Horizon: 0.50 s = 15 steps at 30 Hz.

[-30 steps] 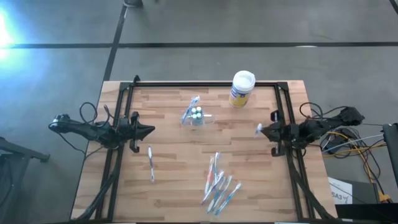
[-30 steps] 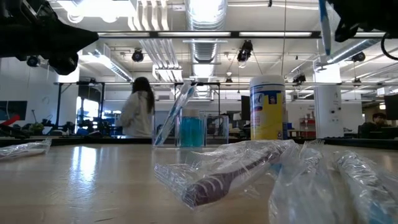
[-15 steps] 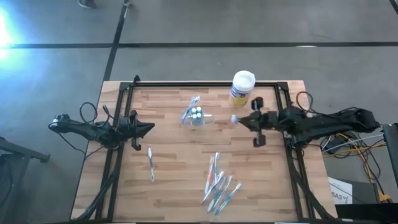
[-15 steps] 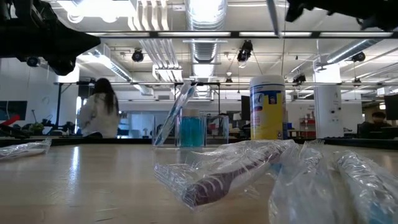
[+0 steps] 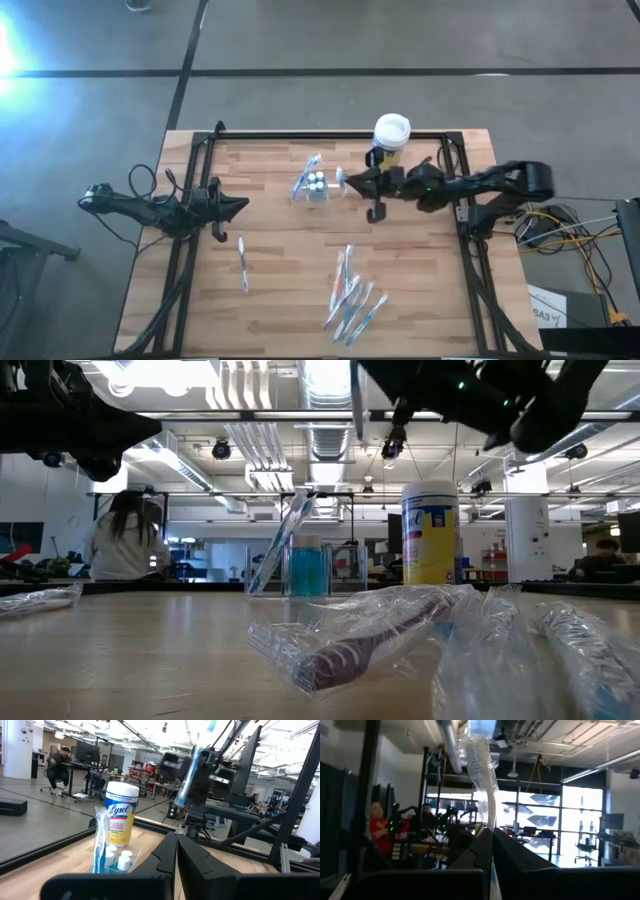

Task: Pick & Place toothbrushing station
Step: Put the blue toothbrush into the transparent organizer

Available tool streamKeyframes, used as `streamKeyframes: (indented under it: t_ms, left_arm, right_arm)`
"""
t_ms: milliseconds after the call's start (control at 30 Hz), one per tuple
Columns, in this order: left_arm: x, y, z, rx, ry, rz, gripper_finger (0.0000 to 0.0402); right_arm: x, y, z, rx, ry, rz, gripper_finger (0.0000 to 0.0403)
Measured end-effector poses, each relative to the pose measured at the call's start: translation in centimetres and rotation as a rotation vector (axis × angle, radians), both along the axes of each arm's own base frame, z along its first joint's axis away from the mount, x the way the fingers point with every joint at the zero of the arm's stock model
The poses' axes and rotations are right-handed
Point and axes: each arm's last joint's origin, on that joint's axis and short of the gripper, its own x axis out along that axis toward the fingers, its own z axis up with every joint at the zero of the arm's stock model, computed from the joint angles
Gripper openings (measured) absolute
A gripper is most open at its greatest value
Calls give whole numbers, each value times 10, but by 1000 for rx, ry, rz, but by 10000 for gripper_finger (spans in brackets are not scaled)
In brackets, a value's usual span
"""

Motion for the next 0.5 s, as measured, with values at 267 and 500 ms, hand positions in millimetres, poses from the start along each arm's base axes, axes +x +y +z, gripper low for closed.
streamKeyframes:
  t_ms: [267, 500]
  left_arm:
    - [0, 0, 0, 2, 3, 0, 13]
    - [0, 0, -1, 3, 13, 0, 14]
  right_arm:
    - [17, -26, -50, 126, 43, -150, 8]
    - [24, -32, -69, 169, 89, -261, 8]
